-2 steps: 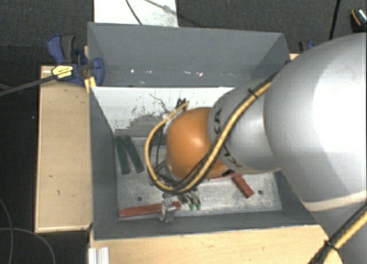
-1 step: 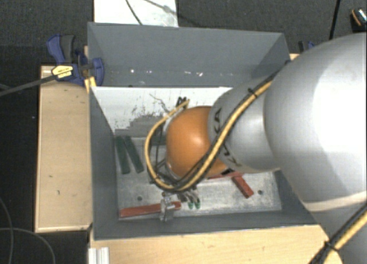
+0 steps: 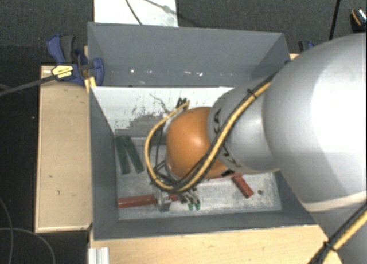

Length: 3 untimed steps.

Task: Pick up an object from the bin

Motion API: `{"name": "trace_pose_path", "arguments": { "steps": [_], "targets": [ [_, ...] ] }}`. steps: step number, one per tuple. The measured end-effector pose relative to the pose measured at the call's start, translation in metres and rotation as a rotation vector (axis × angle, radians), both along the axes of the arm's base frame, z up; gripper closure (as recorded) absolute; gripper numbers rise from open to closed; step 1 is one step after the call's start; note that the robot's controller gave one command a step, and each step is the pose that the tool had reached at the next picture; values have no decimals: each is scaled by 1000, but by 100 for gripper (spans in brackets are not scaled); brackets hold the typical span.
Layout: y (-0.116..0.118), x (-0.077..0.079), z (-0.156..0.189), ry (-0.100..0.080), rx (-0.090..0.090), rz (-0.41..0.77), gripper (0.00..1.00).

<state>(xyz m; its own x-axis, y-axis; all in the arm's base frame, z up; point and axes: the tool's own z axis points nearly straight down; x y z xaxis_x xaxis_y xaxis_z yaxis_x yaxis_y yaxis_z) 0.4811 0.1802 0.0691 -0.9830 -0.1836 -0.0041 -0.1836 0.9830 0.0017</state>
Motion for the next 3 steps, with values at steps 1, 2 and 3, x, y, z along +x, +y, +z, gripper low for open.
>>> {"name": "trace_pose_path", "arguments": {
  "steps": [1, 2, 3],
  "targets": [
    [0, 1, 22, -1, 1, -8, 100],
    [1, 3, 106, -5, 1, -14, 100],
    [1, 4, 116, 0, 0, -18, 100]
  ]
}}
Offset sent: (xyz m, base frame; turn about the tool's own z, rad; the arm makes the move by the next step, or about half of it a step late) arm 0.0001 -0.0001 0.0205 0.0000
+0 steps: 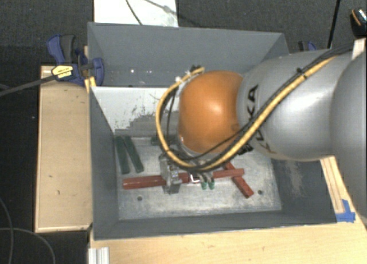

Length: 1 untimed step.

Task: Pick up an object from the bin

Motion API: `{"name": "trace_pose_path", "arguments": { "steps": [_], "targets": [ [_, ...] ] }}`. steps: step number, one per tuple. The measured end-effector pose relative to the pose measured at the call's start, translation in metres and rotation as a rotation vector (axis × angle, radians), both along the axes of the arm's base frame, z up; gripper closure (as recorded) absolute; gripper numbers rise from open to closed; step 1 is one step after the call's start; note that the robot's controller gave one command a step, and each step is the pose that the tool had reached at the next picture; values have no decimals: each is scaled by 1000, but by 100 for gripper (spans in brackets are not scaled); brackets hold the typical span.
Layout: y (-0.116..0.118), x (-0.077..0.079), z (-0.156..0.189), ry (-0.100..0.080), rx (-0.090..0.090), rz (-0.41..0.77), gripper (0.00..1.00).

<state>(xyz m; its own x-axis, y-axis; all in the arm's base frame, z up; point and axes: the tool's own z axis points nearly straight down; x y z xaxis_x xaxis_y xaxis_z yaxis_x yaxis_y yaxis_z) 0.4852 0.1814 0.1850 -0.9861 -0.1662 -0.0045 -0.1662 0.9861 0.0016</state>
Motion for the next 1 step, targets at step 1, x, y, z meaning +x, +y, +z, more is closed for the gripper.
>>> {"name": "trace_pose_path", "arguments": {
  "steps": [1],
  "targets": [
    [0, 1, 14, -1, 1, -2, 100]
  ]
}}
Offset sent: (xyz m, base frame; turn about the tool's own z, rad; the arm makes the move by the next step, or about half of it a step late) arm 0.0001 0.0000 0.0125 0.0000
